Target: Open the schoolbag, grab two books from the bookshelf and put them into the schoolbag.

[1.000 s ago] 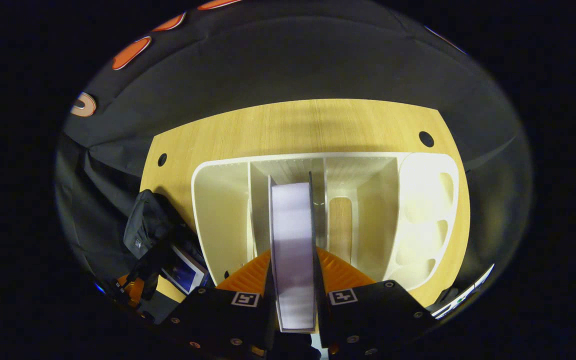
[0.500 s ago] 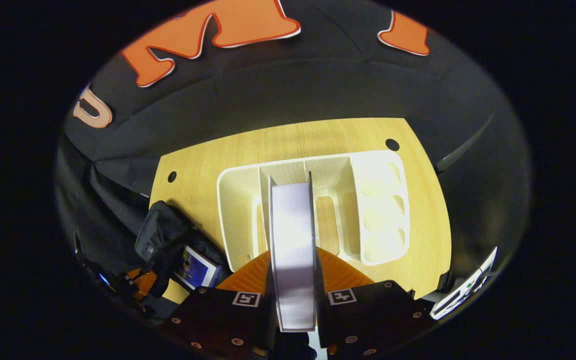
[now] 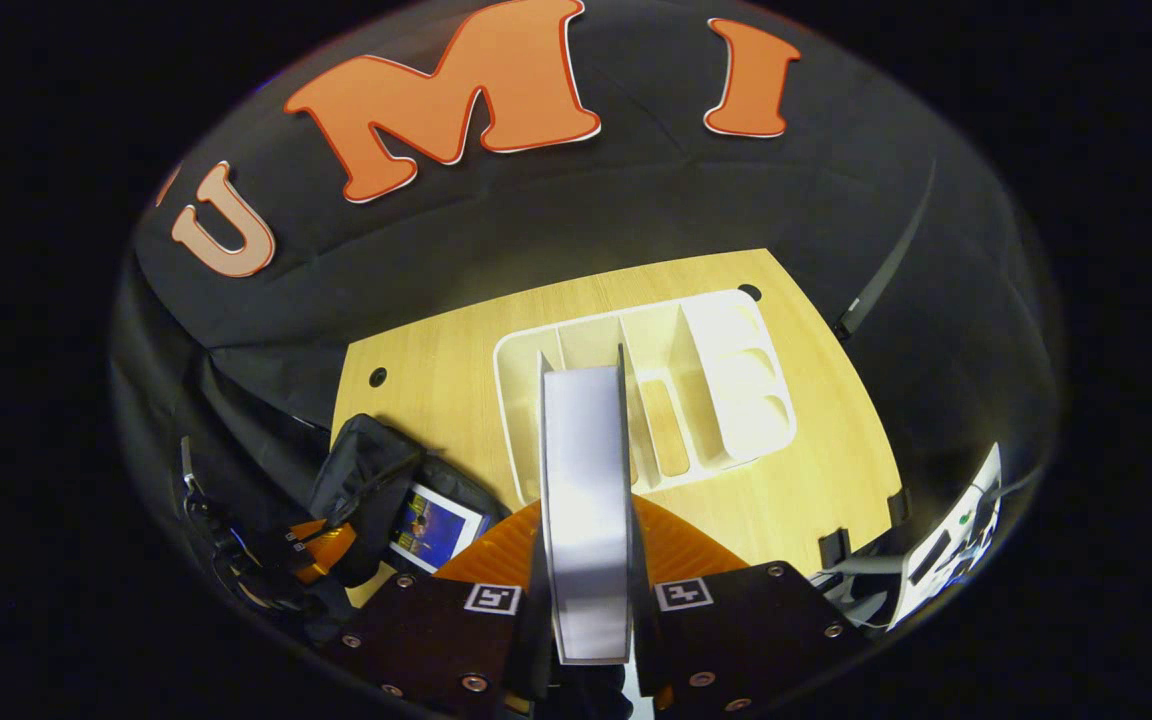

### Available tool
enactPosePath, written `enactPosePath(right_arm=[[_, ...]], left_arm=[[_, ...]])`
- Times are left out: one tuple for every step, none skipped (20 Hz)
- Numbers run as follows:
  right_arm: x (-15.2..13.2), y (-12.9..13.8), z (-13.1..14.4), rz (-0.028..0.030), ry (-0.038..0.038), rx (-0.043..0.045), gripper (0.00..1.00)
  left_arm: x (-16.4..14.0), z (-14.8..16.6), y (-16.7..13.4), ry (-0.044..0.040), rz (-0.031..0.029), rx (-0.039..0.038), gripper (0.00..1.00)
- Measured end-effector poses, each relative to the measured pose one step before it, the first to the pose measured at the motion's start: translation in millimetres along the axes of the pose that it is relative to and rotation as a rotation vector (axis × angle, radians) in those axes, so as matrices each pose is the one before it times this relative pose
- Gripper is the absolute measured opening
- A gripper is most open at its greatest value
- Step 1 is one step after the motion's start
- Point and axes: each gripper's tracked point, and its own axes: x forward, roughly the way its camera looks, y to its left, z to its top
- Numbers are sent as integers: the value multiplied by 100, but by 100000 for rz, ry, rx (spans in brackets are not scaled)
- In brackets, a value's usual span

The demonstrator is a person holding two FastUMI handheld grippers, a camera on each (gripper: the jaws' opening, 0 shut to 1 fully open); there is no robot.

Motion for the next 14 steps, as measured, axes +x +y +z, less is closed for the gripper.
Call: enactPosePath(right_arm=[[-555,705,-813,2639,-347,4030,34],[-363,668,-681,2371,-677,3672,34],[-270,577,-784,2295,-621,2901,34],[-101,633,-803,1916,-583,2444,34],[105,791,-909,2079,-539,1643,34],[124,753,-835,2127,-487,2044,34],[248,870,-1024,2539,-41,2298,34],[555,804,-1075,2800,782,2435,34],[690,887,-1166,3096,881,2611,34],[795,719,-1091,3198,1243,2301,34],[1087,713,-1144,2653,1869,2942,34],[1252,452,-1121,2517,2182,2863,33],[1086,261,-996,2546,1386,2568,33],[1285,169,-877,2501,1305,2508,33]], left_arm=[[-1,165,56,48,-1324,1050,4],[-181,159,210,-469,-867,1387,4],[-262,146,230,127,-510,1012,4],[-242,236,131,-227,-716,726,4],[-191,370,196,-155,-587,813,4],[-232,288,207,-237,-708,911,4],[-251,216,236,-223,-479,827,4],[-212,308,113,-130,-662,930,4],[12,274,106,-324,-629,773,4],[-162,205,-10,-29,-931,819,4],[-210,116,-154,-330,-867,688,4],[-149,240,48,-156,-474,550,4],[-71,126,25,-365,-710,321,4],[-263,128,-70,-379,-673,-16,4]])
